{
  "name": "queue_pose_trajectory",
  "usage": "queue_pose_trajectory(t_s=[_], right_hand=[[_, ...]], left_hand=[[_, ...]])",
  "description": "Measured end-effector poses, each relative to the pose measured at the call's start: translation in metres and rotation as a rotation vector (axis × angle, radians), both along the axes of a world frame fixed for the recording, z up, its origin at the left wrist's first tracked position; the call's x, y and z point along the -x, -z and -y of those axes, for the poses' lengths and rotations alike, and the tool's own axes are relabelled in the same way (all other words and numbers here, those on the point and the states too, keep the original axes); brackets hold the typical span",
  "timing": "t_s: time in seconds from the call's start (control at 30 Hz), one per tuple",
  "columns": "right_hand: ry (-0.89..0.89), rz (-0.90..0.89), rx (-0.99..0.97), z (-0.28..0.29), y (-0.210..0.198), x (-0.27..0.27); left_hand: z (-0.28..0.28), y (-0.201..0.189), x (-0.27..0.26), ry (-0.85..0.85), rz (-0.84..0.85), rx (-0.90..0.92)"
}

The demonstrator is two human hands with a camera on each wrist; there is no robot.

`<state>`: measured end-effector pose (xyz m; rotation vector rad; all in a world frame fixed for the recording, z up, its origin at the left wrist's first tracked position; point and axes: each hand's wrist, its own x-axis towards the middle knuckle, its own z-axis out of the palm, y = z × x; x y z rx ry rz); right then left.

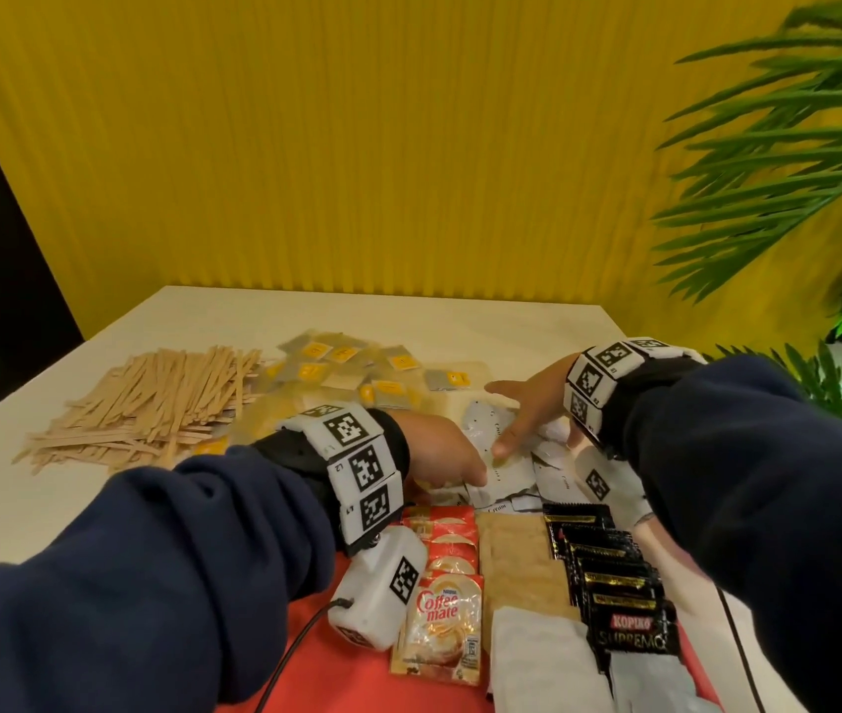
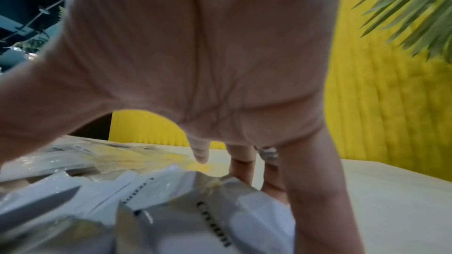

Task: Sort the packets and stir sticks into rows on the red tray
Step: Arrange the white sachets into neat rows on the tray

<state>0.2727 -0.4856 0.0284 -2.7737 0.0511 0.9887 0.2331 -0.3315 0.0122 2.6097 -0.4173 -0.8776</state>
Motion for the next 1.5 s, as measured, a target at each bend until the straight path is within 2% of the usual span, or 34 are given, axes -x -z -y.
queue_pose_trajectory(t_s=[0.23,0.33,0.53,0.67,0.77,0.93,1.07,1.2,1.3,1.5], right_hand=[[-0.047,-0.024,0.084,-0.011,0.002,0.002],[-0.063,-0.044,0.062,-0.017,0.002,0.001],[-0.224,-0.017,0.139,-0.029,0.001,-0.002],[-0.168,-0.038,0.019,-0.025,0.001,-0.005],[-0.142,-0.045,-0.055,-0.022,0.002,-0.005],[-0.184,-0.049,-0.069,-0.017,-0.001,-0.005],[-0.180,0.011,-0.087,-0.013,-0.009,-0.002],[-0.173,0.111,-0.099,-0.009,-0.021,0.002],[-0.171,0.188,-0.101,-0.006,-0.033,0.009],[-0.148,0.374,-0.133,-0.002,-0.071,0.032]], left_hand=[[0.000,0.006,0.001,-0.008,0.015,0.059],[0.000,0.008,0.004,-0.007,0.015,0.071],[-0.001,-0.001,0.011,-0.038,0.023,0.115],[-0.003,-0.002,0.008,0.083,0.050,0.034],[-0.003,-0.005,0.008,0.073,0.041,0.066],[-0.005,-0.006,0.011,0.045,0.022,0.113],[-0.006,-0.005,0.015,-0.052,-0.018,0.239],[-0.006,-0.009,0.016,-0.055,-0.034,0.305],[-0.009,-0.017,0.019,-0.114,-0.022,0.425],[-0.028,-0.035,0.025,-0.429,0.141,0.762]])
